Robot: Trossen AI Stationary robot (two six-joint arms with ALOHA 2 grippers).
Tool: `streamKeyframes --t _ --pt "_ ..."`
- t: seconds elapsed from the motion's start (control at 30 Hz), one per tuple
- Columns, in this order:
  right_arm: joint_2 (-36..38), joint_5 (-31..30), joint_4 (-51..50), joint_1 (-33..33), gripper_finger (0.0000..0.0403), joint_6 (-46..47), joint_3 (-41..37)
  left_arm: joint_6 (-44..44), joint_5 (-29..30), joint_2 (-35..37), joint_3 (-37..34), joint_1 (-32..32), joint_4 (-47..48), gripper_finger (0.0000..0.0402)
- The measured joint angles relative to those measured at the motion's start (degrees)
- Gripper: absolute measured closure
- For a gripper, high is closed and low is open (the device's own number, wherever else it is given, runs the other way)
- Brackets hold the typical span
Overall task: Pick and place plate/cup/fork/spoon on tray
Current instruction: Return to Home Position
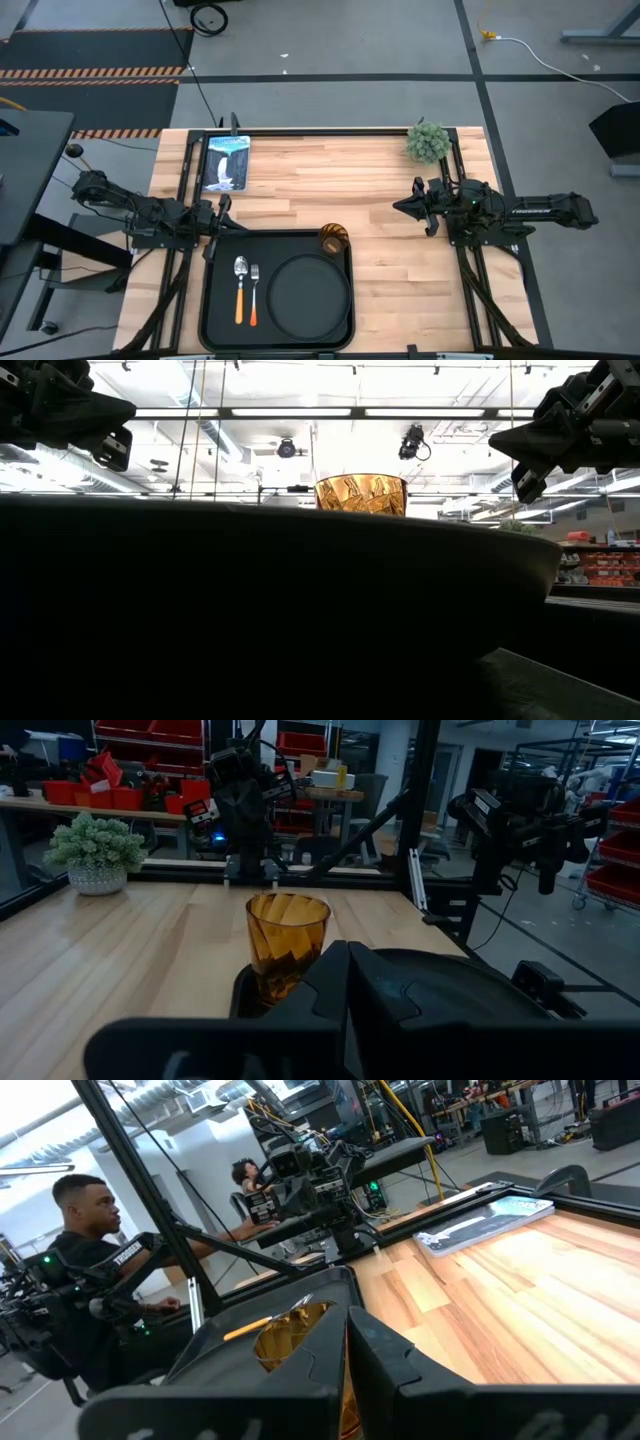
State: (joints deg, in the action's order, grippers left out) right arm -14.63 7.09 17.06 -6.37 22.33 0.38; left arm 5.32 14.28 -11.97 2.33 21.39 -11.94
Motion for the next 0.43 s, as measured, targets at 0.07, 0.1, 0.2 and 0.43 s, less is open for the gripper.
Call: streamKeyframes --t 0.07,0.1,0.2,0.43 --pt "0.00 0.00 0.00 0.00 0.0383 0.01 0.00 -0.02 0.00 0.00 0.00 0.00 0.00 0.0387" --pt "0.00 0.00 0.00 0.00 0.0383 0.00 0.00 0.00 0.00 0.00 0.00 0.00 0.00 0.0387" --pt "0.00 0.00 0.00 0.00 0.0383 0.00 0.00 -0.02 0.00 0.00 0.00 0.00 0.00 0.0384" --pt "0.00 0.00 0.00 0.00 0.0383 0.00 0.00 0.02 0.01 0.00 0.00 0.00 0.00 0.0379"
